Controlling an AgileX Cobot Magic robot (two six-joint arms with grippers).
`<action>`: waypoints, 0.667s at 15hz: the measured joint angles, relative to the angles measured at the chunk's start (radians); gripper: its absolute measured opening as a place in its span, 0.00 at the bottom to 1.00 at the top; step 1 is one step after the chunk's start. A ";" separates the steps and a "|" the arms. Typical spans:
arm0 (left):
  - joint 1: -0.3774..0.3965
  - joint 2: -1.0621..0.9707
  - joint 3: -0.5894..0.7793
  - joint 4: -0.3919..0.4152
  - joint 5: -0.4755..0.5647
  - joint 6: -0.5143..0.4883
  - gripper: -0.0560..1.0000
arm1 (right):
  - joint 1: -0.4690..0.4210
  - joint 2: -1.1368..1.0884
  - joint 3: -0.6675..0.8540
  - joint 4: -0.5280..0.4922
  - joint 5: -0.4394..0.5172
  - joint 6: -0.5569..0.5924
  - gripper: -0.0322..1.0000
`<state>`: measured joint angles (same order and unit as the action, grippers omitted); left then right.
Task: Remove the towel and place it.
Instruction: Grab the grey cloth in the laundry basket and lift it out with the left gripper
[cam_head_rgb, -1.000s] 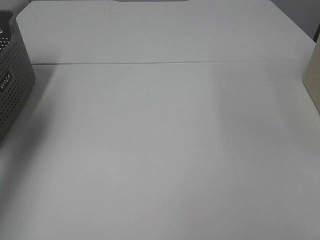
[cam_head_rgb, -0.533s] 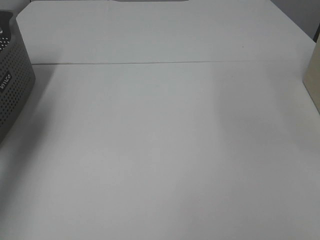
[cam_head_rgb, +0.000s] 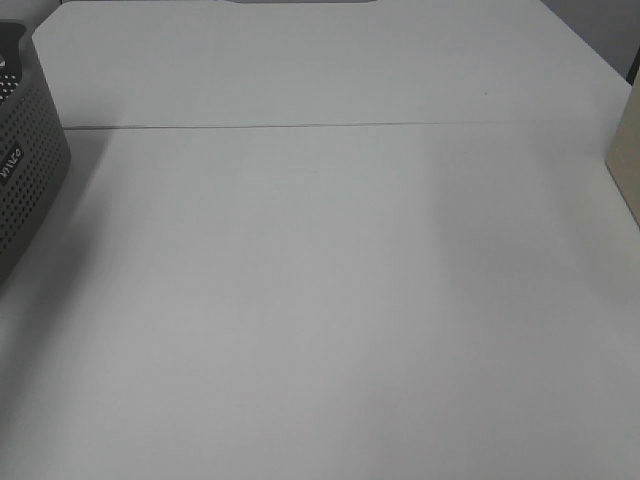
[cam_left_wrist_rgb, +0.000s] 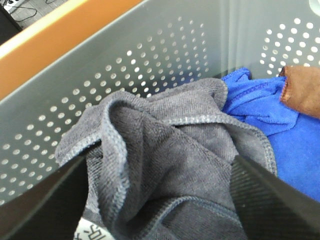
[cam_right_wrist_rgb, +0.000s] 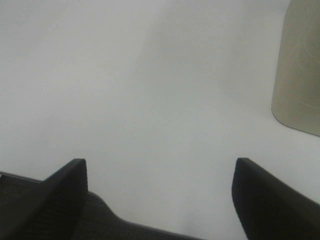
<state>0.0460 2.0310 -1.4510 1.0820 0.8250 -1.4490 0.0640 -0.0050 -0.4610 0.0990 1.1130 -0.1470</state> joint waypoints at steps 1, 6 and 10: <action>0.000 0.000 0.000 0.003 0.004 0.000 0.72 | 0.000 0.000 0.000 0.000 0.000 0.000 0.77; 0.000 0.001 0.000 0.027 0.052 -0.019 0.08 | 0.000 0.000 0.000 0.000 0.000 0.000 0.77; 0.003 0.001 0.000 -0.015 -0.015 -0.012 0.05 | 0.000 0.000 0.000 0.000 0.000 0.000 0.77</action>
<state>0.0490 2.0320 -1.4510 1.0670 0.8100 -1.4610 0.0640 -0.0050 -0.4610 0.0990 1.1130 -0.1470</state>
